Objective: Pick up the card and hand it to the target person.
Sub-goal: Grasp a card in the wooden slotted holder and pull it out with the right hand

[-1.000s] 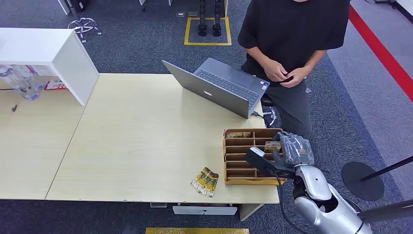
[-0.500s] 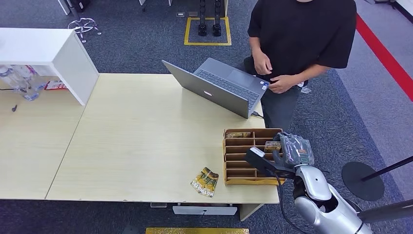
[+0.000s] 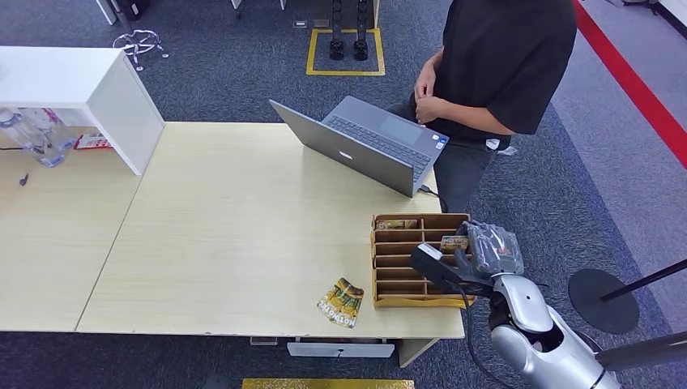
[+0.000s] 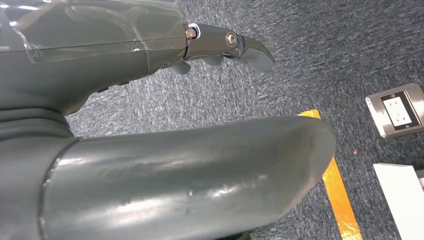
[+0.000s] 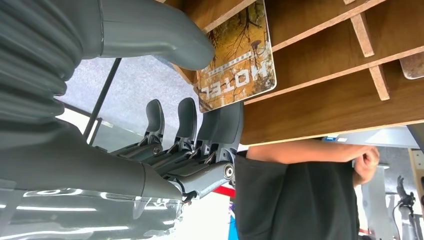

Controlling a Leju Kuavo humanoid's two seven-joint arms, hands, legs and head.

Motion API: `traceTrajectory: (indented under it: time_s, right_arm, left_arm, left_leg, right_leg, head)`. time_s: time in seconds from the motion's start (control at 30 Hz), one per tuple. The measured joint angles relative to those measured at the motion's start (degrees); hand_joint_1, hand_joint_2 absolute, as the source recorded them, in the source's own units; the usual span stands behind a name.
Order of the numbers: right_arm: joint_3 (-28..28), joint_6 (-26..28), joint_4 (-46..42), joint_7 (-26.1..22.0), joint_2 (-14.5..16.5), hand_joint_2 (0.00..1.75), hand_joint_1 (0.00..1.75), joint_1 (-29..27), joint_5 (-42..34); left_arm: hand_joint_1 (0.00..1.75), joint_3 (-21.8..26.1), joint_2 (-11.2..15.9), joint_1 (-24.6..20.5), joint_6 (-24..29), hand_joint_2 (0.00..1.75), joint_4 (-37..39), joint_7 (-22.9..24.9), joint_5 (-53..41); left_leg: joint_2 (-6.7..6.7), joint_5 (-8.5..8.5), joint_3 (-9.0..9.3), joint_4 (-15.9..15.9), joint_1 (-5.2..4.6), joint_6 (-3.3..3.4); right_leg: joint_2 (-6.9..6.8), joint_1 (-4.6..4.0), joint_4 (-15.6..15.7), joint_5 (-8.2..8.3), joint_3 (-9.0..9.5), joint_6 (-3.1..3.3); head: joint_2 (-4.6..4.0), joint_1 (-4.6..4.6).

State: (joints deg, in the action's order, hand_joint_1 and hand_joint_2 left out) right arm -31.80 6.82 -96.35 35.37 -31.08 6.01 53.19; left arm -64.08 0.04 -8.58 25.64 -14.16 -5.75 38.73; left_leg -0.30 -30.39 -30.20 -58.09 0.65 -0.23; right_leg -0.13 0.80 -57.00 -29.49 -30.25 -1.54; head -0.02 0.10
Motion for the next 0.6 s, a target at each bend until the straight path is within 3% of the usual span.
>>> traceTrajectory:
  time_s: [0.17,0.6]
  right_arm:
    - [0.1,0.5,0.0,-0.1,0.0,1.75,1.43,0.0,0.1]
    - [1.0,1.7,0.0,-0.4,0.0,1.75,1.45,0.0,0.2]
  left_arm:
    - [0.0,0.0,0.0,0.0,0.0,0.0,0.0,0.0,-0.1]
    - [0.0,0.0,0.0,0.0,0.0,0.0,0.0,0.0,-0.2]
  left_leg:
    - [0.0,0.0,0.0,0.0,0.0,0.0]
    - [0.0,0.0,0.0,0.0,0.0,0.0]
  right_leg:
    - [0.0,0.0,0.0,0.0,0.0,0.0]
    - [0.0,0.0,0.0,0.0,0.0,0.0]
  head:
    - [0.0,0.01]
    - [0.0,0.0]
